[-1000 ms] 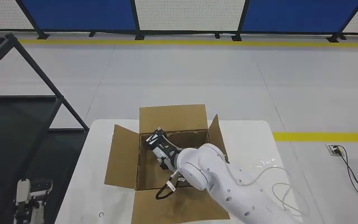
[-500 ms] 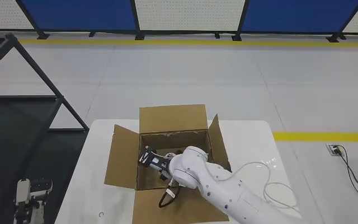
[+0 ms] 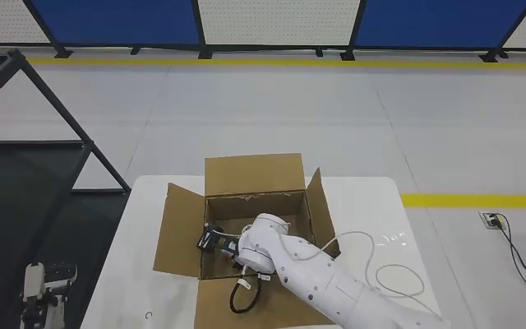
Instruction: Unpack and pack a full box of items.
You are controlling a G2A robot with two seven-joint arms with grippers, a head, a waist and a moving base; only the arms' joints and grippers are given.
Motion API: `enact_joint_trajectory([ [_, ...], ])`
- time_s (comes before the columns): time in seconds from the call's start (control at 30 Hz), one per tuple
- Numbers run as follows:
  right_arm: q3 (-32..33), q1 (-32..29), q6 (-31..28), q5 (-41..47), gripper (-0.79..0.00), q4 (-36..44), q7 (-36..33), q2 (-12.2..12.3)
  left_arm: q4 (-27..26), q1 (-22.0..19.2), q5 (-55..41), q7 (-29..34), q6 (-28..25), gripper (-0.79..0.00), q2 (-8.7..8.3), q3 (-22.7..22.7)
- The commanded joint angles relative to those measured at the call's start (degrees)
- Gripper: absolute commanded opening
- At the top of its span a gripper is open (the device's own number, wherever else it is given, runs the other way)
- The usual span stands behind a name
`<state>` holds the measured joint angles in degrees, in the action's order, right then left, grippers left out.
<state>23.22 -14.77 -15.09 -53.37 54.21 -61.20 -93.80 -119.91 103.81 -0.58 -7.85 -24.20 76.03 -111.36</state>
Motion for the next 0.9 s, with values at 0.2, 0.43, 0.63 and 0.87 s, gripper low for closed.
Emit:
enact_joint_trajectory([
  [0.2, 1.66, 0.81, -0.88, 0.11, -0.446, -1.0, 0.87, -0.87, 0.0, 0.0, 0.0, 0.0, 0.0, 0.0, 0.0, 0.0],
  [0.43, 8.17, -2.13, 1.28, -2.8, -0.471, 9.18, 1.25, 2.36, 0.0, 0.0, 0.0, 0.0, 0.0, 0.0, 0.0, 0.0],
  [0.63, 18.93, -11.56, 1.48, -7.34, -0.406, 28.45, -0.45, 7.55, 0.0, 0.0, 0.0, 0.0, 0.0, 0.0, 0.0, 0.0],
  [0.87, 32.08, -26.81, -0.92, -8.35, 0.0, 50.69, 3.47, 11.78, 0.0, 0.0, 0.0, 0.0, 0.0, 0.0, 0.0, 0.0],
])
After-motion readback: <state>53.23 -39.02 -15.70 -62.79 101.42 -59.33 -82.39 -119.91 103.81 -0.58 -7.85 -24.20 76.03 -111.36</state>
